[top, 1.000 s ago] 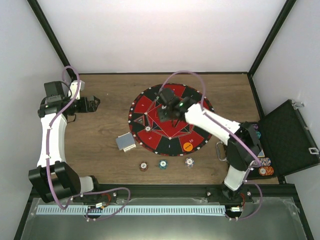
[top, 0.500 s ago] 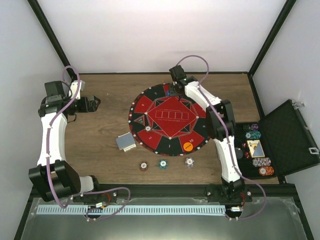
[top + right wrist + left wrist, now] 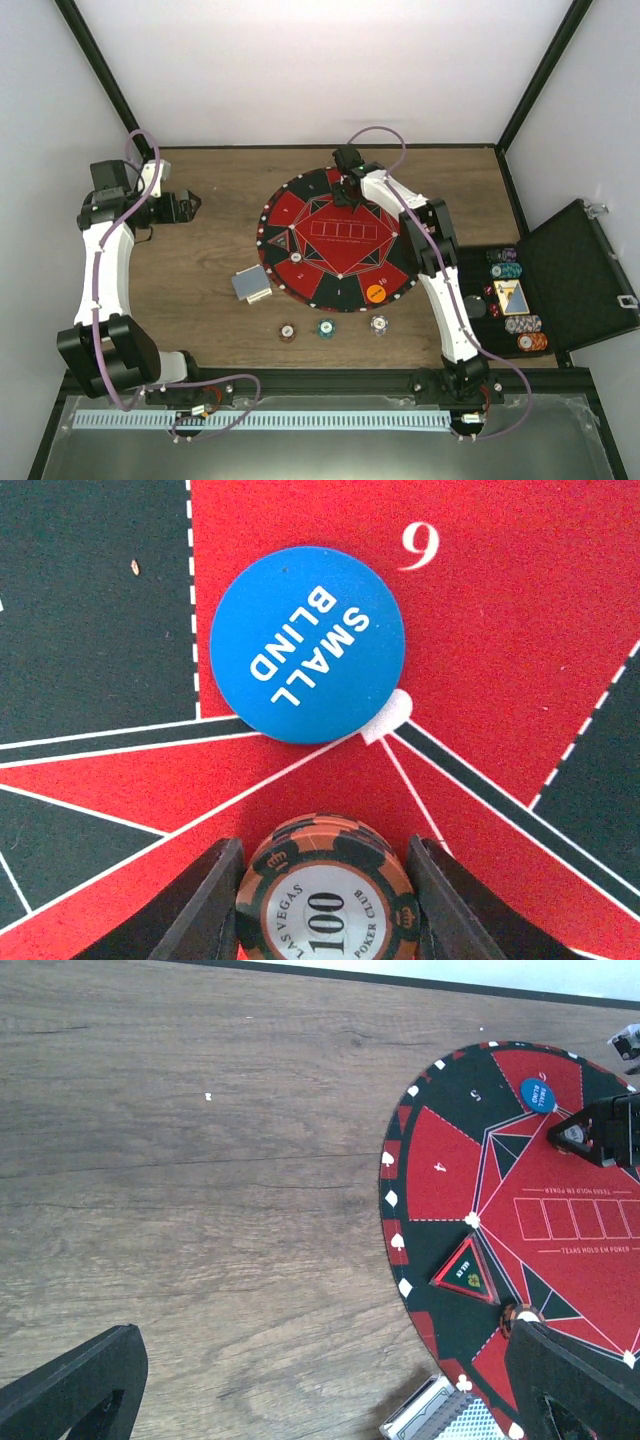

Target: Distribute texas hold em gaming equipment

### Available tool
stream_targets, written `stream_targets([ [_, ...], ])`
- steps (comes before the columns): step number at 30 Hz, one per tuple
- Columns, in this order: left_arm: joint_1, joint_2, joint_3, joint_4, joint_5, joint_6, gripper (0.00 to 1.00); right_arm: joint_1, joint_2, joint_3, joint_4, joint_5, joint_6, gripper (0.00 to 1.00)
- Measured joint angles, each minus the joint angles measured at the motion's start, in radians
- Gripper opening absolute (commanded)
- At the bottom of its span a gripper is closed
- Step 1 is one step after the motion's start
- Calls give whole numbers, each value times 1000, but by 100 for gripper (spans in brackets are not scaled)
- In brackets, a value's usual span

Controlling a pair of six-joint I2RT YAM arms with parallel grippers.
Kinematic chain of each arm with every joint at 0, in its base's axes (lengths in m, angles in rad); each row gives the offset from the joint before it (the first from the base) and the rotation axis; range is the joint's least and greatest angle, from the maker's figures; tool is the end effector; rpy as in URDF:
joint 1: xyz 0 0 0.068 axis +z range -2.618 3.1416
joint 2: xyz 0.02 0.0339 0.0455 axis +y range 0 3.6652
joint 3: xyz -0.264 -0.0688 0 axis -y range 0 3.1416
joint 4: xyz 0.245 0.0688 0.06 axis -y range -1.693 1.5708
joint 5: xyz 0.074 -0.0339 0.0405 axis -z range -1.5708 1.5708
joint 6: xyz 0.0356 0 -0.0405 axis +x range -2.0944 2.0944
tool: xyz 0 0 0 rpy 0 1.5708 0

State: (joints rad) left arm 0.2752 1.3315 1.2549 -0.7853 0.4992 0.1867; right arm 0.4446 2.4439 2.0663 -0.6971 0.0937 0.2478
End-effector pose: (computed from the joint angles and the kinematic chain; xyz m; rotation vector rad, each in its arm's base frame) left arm 0.2691 0.0583 0.3312 0.1160 2.3276 -0.3792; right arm 0.4747 0.2225 0.1523 -0.2283 2.6321 0.1105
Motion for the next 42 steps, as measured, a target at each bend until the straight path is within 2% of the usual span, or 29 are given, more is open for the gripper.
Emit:
stream_targets([
  [3, 0, 2, 1, 0, 0, 0, 100, 0, 0, 0, -1, -1, 0, 65],
  [6, 0, 3, 1, -2, 0, 0, 100, 7, -1, 0, -6, 10, -8, 72],
  [11, 0, 3, 2, -3, 0, 0, 100, 31, -23, -5, -34, 60, -23, 74],
  [14, 0, 3, 8, -4, 0, 0, 100, 76, -115, -80, -25, 89, -26, 76],
  [18, 0, 2, 15, -5, 1, 0, 100, 198, -339, -277, 11, 109, -19, 79],
  [22, 0, 2, 15, -6, 2, 0, 100, 370, -552, -482, 68, 97, 19, 82],
  [25, 0, 2, 15, -6, 2, 0, 100, 491, -626, -583, 87, 86, 51, 83],
  [32, 0, 2, 21, -11, 4, -1, 100, 701, -624, -719, 96, 51, 129, 83],
  [42, 0, 2, 21, -11, 3, -1, 100, 803, -555, -782, 121, -3, 188, 82],
])
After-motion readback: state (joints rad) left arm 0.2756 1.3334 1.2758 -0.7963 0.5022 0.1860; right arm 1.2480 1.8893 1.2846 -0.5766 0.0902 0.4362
